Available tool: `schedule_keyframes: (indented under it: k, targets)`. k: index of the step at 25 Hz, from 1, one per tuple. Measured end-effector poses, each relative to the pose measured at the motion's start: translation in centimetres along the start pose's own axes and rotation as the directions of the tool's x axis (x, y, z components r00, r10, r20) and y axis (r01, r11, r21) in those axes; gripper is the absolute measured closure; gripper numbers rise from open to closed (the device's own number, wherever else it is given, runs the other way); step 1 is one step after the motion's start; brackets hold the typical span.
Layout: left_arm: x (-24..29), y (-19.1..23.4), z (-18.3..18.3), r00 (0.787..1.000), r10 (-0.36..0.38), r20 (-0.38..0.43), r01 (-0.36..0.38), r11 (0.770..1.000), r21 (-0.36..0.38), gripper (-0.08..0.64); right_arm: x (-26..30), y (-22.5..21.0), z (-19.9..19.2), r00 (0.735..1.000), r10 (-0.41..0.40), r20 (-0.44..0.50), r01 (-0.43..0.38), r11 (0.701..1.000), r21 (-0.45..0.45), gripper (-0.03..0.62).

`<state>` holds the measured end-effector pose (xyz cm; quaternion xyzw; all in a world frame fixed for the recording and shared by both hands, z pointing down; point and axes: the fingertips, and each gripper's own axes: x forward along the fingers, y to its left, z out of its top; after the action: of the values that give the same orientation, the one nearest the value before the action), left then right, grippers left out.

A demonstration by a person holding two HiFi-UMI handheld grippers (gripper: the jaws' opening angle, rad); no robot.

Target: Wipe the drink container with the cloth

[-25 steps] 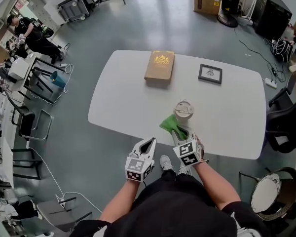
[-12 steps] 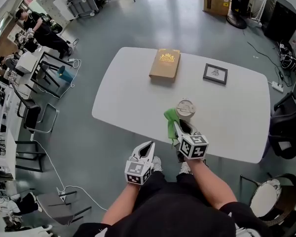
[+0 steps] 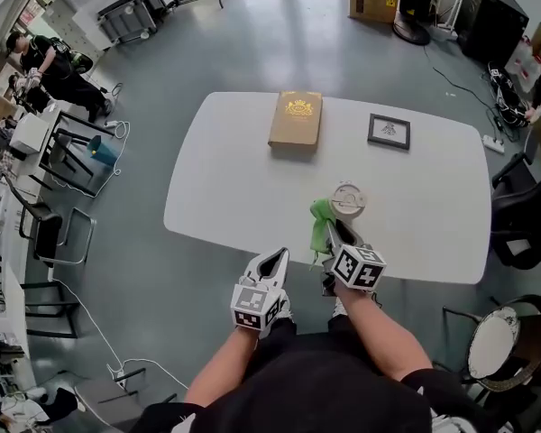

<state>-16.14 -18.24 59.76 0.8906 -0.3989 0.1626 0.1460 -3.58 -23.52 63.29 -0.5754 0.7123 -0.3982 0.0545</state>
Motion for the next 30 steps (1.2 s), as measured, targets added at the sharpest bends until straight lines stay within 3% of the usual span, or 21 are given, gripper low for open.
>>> schedule_keyframes:
  k: [11,17,23,28,30]
  targets:
    - [-0.8,2.9,-1.3,0.992,-0.124,-0.039,0.124,0.992,0.008,0.548,1.6,-2.1,-1.8,0.985,-0.167,0.048,0.160,0.979,0.127,0.511]
    - [-0.7,4.3,-0.8,0.987,-0.157,-0.038,0.158,0.987,0.028,0.548,2.5,-4.4,-4.0,0.968,-0.248,0.022,0.235,0.938,0.257,0.511]
    - [-1.2,5.4,-0.9,0.986,-0.164,-0.038,0.165,0.986,0.026,0.548,3.4,-5.8,-5.4,0.952,-0.307,0.001,0.289,0.898,0.331,0.511]
    - [-1.8,5.6,-1.6,0.983,-0.173,-0.055,0.175,0.984,0.031,0.548,3.6,-7.0,-6.9,0.936,-0.352,-0.022,0.328,0.846,0.420,0.511]
    - [-2.0,5.8,-1.7,0.984,-0.172,-0.055,0.174,0.984,0.033,0.547,3.6,-7.2,-7.1,0.934,-0.357,-0.019,0.332,0.845,0.420,0.511]
